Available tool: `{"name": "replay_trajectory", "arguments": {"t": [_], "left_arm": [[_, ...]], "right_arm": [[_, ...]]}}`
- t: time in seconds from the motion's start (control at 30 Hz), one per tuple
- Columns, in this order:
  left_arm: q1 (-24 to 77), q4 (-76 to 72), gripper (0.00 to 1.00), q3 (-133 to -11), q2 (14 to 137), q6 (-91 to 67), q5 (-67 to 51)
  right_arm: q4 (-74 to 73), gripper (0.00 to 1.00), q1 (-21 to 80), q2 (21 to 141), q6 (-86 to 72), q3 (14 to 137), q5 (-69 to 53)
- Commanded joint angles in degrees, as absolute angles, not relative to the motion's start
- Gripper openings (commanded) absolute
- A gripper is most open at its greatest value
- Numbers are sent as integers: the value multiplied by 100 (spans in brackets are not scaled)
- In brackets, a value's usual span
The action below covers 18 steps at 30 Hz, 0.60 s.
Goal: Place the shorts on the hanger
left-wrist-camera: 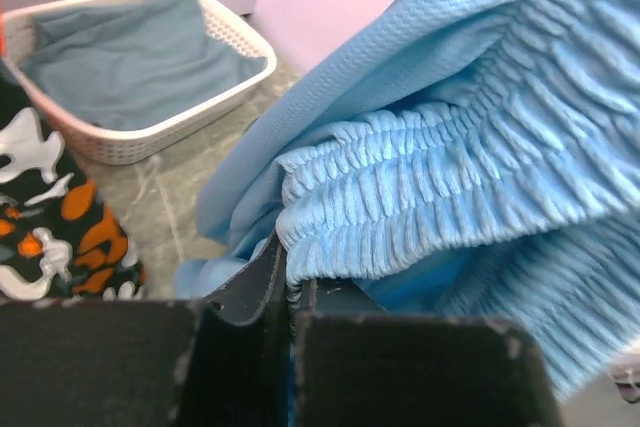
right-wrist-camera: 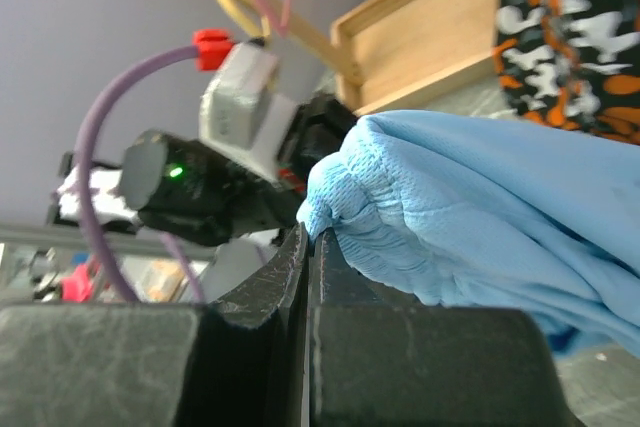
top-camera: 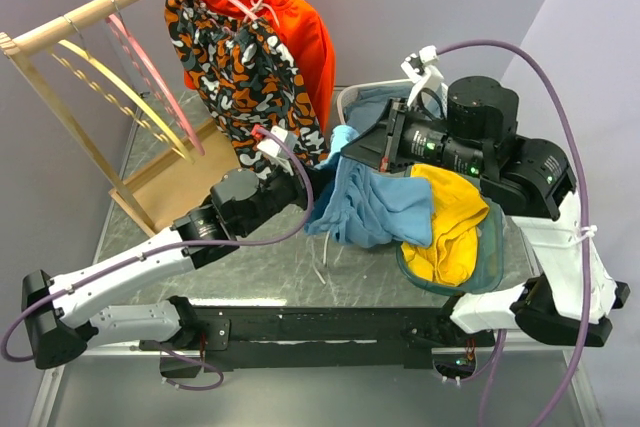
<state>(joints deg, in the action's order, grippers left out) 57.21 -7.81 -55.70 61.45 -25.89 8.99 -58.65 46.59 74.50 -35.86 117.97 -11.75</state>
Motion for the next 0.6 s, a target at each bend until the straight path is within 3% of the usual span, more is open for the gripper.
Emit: {"name": "replay_trajectory", "arguments": {"t": [0.0,0.2,0.37,0.57], "left_arm": [[5809,-399,1,-6160,5863,-2654,1327],[5836,1316,1,-7440,5326,-2628,1564],[5845,2599,1,-8987,5572,-2409,1538],[5845,3076,1,-10062,5959,-2241,1424]], "right_arm": [[-5563,0,4693,6900,-3445,11682,-231],[-5731,0,4685,6715,-3367,11251,1528],[-5520,0,4527,7004,-3252,11416,1512],[-5853,0,4202,8041,-3094,12857,1020]]}}
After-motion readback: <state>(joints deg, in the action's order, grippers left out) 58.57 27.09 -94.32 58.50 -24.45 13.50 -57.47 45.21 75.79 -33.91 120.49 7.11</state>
